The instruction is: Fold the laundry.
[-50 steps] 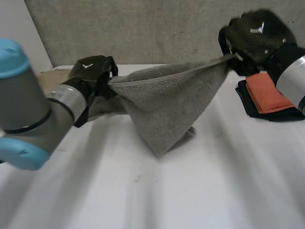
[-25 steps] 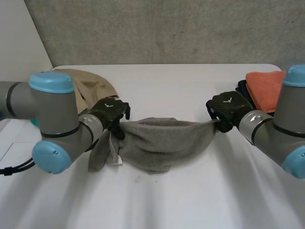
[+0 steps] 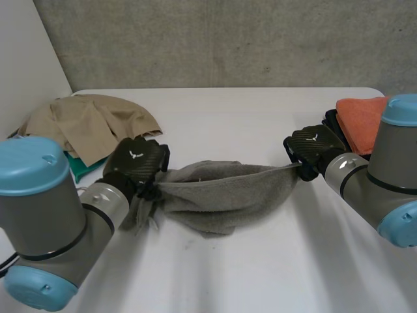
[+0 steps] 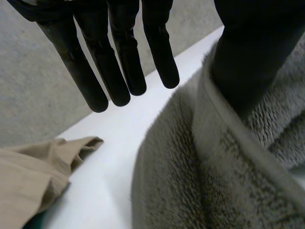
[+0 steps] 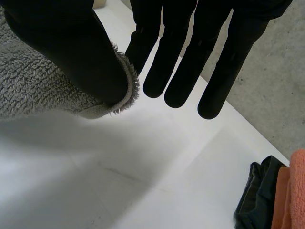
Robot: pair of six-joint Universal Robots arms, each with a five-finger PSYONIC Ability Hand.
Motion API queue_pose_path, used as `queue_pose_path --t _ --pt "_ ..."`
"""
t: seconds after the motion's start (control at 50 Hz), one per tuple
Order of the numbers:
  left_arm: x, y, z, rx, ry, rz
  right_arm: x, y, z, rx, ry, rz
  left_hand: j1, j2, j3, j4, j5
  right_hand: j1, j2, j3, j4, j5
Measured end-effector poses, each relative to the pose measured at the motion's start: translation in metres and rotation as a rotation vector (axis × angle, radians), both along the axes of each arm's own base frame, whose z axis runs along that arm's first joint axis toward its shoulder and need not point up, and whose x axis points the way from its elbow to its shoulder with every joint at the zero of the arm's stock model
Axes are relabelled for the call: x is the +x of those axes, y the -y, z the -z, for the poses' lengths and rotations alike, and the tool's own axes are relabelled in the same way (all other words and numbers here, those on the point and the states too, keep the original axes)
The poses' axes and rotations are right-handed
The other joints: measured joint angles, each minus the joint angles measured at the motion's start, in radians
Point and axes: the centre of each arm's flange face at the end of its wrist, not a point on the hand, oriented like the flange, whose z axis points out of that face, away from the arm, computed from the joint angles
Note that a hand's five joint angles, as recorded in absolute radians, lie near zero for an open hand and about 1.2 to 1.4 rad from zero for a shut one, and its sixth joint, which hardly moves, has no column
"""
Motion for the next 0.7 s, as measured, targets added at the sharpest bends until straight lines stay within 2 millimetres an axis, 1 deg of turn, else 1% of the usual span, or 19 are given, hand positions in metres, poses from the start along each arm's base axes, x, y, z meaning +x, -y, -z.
queue_pose_path --t 0.02,0.04,0.06,0.1,0.18,0.24,0.28,0.3,0.32,0.34,0.36,0.38,0.42,0.44,0.5,0.54,0.58,0.64,0.7 --pt "0.0 0.0 0.001 0.002 0.001 0.0 0.0 0.0 0.0 0.0 0.0 0.0 0.0 0.0 0.0 0.0 0.0 0.0 0.0 0.0 0.0 0.0" --pt "-0.002 0.002 0.008 0.016 0.01 0.001 -0.001 0.0 0.0 0.001 -0.002 0.002 0.11 0.106 0.093 0.1 0.099 0.0 0.0 0.0 0.0 0.0" --pt "-0.002 0.003 0.012 0.026 0.016 0.0 -0.001 0.0 0.0 0.001 -0.003 0.004 0.276 0.251 0.249 0.257 0.256 0.0 0.0 0.0 0.0 0.0" --pt "-0.004 0.005 0.018 0.038 0.023 0.0 -0.002 0.001 0.0 -0.001 -0.003 0.007 0.369 0.371 0.361 0.372 0.367 0.0 0.0 0.0 0.0 0.0" --pt "-0.005 0.008 0.019 0.042 0.027 0.0 -0.004 0.003 -0.004 -0.012 -0.005 0.014 0.369 0.405 0.399 0.411 0.381 0.0 0.0 0.0 0.0 0.0" --pt "-0.005 0.007 0.003 0.012 0.009 -0.002 -0.004 0.003 -0.013 -0.032 -0.009 0.014 0.369 0.405 0.399 0.414 0.381 0.0 0.0 0.0 0.0 0.0" --pt "-0.003 0.005 -0.021 -0.036 -0.019 -0.005 -0.006 0.001 -0.029 -0.068 -0.019 0.01 0.369 0.405 0.399 0.414 0.382 0.0 0.0 0.0 0.0 0.0" --pt "-0.001 0.002 -0.038 -0.069 -0.038 -0.007 -0.007 -0.002 -0.043 -0.101 -0.03 0.005 0.369 0.405 0.399 0.414 0.381 0.0 0.0 0.0 0.0 0.0" --pt "0.0 0.001 -0.045 -0.082 -0.046 -0.008 -0.008 -0.003 -0.051 -0.118 -0.035 0.004 0.369 0.405 0.399 0.414 0.381 0.0 0.0 0.0 0.0 0.0" --pt "0.003 -0.002 -0.064 -0.12 -0.068 -0.01 -0.012 -0.007 -0.069 -0.162 -0.049 0.001 0.369 0.405 0.399 0.414 0.381 0.0 0.0 0.0 0.0 0.0" --pt "0.004 -0.003 -0.068 -0.129 -0.073 -0.01 -0.012 -0.008 -0.072 -0.168 -0.05 0.001 0.369 0.405 0.399 0.414 0.381 0.0 0.0 0.0 0.0 0.0" --pt "0.009 -0.01 -0.101 -0.195 -0.11 -0.013 -0.019 -0.015 -0.105 -0.252 -0.07 0.005 0.369 0.405 0.399 0.414 0.381 0.0 0.0 0.0 0.0 0.0" --pt "0.013 -0.016 -0.122 -0.237 -0.134 -0.014 -0.023 -0.021 -0.126 -0.304 -0.08 0.01 0.369 0.405 0.399 0.414 0.381 0.0 0.0 0.0 0.0 0.0" --pt "0.018 -0.022 -0.143 -0.277 -0.156 -0.016 -0.027 -0.028 -0.148 -0.362 -0.085 0.017 0.369 0.405 0.399 0.414 0.382 0.0 0.0 0.0 0.0 0.0" --pt "0.025 -0.029 -0.169 -0.324 -0.18 -0.022 -0.034 -0.041 -0.179 -0.444 -0.086 0.028 0.369 0.405 0.399 0.414 0.382 0.0 0.0 0.0 0.0 0.0" --pt "0.028 -0.031 -0.179 -0.336 -0.185 -0.029 -0.036 -0.048 -0.193 -0.477 -0.083 0.031 0.369 0.405 0.399 0.414 0.382 0.0 0.0 0.0 0.0 0.0" --pt "0.029 -0.03 -0.181 -0.337 -0.183 -0.034 -0.037 -0.051 -0.198 -0.486 -0.082 0.031 0.369 0.405 0.399 0.414 0.382 0.0 0.0 0.0 0.0 0.0" --pt "0.029 -0.019 -0.172 -0.297 -0.158 -0.049 -0.037 -0.052 -0.2 -0.477 -0.08 0.02 0.369 0.405 0.399 0.414 0.382 0.0 0.0 0.0 0.0 0.0" --pt "0.024 0.0 -0.145 -0.219 -0.113 -0.063 -0.033 -0.043 -0.182 -0.416 -0.093 0.001 0.369 0.405 0.399 0.414 0.382 0.0 0.0 0.0 0.0 0.0"
